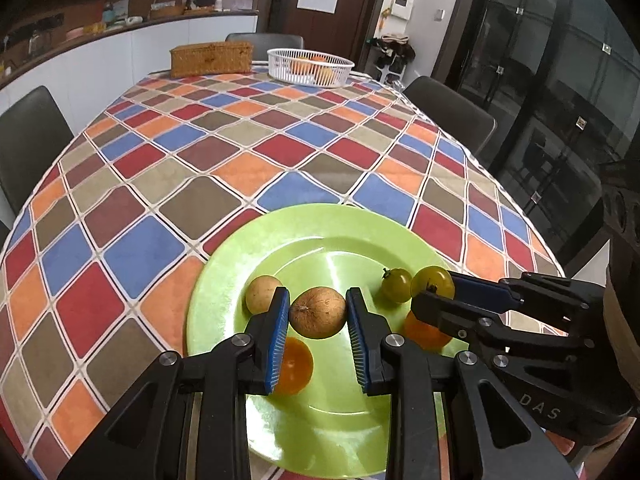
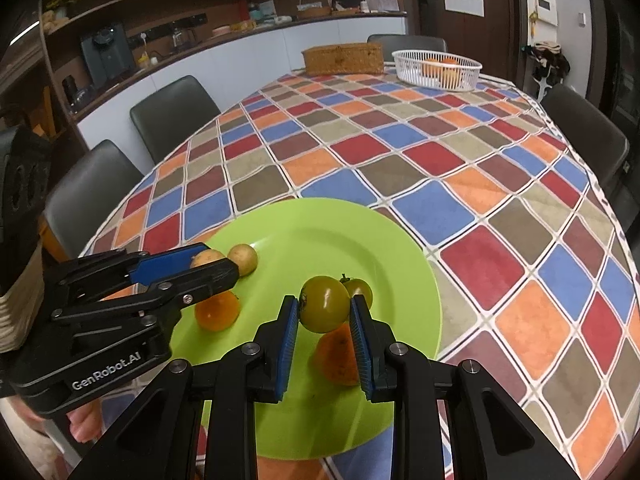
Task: Organize fruits
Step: 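Carry both fruits over the green plate and open both tools, then withdraw both open tools from the plate toward the remaining fruits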
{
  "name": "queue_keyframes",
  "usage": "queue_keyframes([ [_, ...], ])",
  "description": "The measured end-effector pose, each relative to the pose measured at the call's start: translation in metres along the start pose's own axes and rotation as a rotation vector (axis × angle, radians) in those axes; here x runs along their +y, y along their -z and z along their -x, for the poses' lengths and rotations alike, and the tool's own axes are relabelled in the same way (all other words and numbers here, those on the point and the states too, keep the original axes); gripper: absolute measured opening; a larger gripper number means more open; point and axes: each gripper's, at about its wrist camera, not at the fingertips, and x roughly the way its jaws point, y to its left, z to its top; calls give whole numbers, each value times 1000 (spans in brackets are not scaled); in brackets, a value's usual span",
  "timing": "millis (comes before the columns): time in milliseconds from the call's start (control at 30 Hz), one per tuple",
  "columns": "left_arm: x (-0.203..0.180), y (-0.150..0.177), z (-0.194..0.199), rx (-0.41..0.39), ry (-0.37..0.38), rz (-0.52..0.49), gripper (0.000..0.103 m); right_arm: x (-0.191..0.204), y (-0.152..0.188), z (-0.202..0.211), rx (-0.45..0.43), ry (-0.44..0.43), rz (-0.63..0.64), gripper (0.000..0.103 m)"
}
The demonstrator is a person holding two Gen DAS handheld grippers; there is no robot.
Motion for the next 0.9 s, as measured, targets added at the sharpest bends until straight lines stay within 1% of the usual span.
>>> queue_keyframes([
  [167,1,0,-6,14,-4,1,29,-2,-1,-7,12,-2,-4,28],
  [267,2,0,-6,13,-8,3,31,-3,-1,-7,10,1,-9,28],
  [367,2,0,-2,10,-12,1,32,-4,-2,-6,7,-1,-22,29],
  [633,-5,3,28,-24,-58,-15,33,1,0,12,-26,5,-10,29],
  [900,-19,6,73,-86,-83,-19,43,14,5,55,-95,9,20,29],
])
